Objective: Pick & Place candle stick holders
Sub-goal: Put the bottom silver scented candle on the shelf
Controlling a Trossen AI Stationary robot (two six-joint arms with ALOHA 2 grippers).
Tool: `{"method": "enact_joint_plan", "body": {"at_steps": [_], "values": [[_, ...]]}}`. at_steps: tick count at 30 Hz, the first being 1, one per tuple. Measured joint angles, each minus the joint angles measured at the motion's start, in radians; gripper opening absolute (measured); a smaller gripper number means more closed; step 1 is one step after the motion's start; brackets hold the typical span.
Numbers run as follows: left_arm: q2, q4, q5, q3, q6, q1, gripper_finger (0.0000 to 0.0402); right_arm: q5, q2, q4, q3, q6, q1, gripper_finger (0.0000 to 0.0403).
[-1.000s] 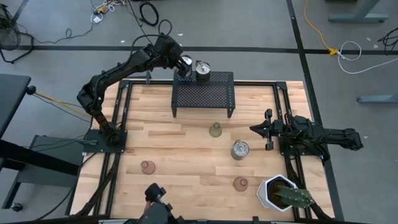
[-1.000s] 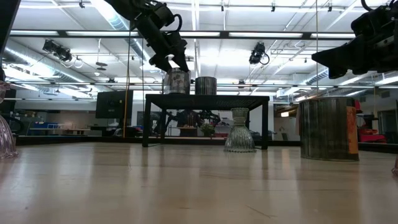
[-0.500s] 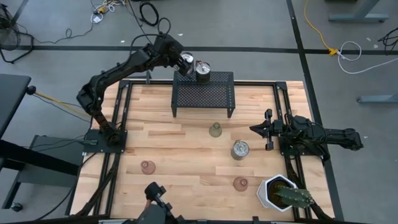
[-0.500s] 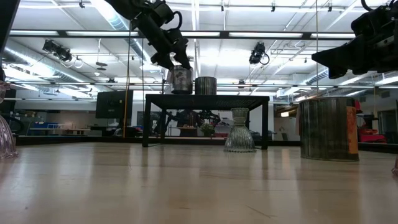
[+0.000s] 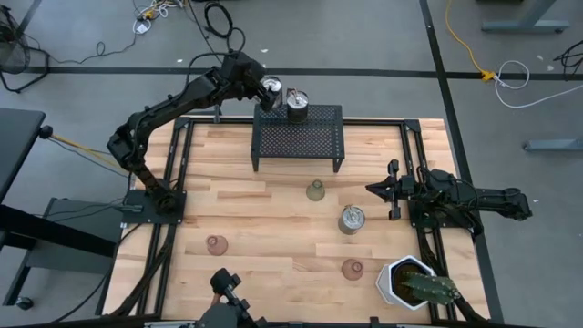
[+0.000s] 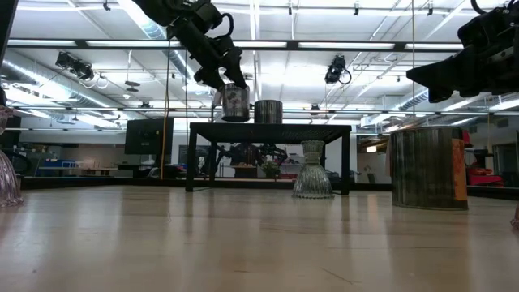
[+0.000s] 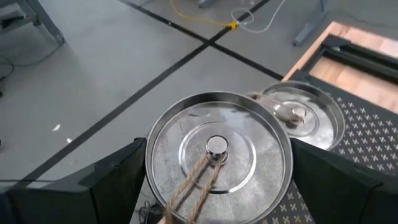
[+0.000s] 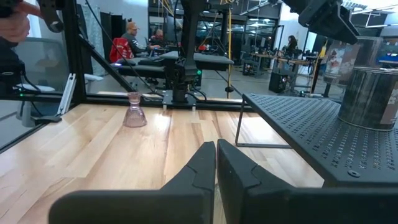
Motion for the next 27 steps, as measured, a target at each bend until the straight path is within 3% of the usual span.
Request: {"method": "enact_joint_plan", "body": {"at_steps": [27], "values": [[-0.009,0.039,0.007,-0.017,0.034,0.006,0.0366,0.0,0.0,0.0,0.0,0.0,0.0,0.002]]}}
